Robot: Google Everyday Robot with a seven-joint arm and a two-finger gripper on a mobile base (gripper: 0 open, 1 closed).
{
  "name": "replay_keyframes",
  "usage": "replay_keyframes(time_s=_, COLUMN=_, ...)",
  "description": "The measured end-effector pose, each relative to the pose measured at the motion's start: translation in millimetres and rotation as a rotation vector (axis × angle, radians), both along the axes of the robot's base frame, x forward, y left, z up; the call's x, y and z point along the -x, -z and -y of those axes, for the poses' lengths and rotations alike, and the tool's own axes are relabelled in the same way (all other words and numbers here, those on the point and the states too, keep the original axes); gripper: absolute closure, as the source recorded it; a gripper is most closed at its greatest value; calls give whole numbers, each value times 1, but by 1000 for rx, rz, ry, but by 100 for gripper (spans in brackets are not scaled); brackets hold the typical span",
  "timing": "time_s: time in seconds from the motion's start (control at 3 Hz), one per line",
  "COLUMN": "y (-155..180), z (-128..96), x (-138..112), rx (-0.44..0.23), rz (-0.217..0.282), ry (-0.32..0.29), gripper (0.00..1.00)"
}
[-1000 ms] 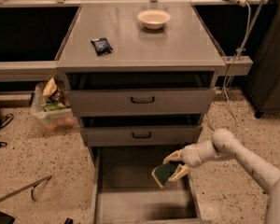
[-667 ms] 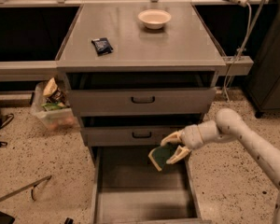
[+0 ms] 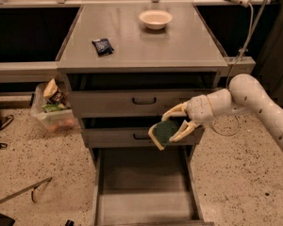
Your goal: Pick sponge from bottom drawer and place on counter
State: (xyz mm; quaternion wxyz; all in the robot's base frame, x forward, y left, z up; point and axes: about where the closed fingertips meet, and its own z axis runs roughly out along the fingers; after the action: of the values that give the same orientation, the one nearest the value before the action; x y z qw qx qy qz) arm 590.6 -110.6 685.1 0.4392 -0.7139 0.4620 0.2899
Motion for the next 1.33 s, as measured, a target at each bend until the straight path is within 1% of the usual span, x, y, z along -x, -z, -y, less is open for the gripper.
replay_keyframes(time_s=0.33, y=0, z=0, x=0, rx=0, rz=0, ry=0, gripper=100)
replay_keyframes(time_s=0.67, y=-46, z=-4, x=-12, rx=25, rz=66, ry=-7, gripper=100)
replay_keyframes(time_s=1.0, y=-142, z=-16, x=-27, rx=47, rz=179, ry=-51, gripper=100)
replay_keyframes(time_s=1.33, y=-204, z=-31, x=-43, rx=68, rz=249, ry=-104, gripper=100)
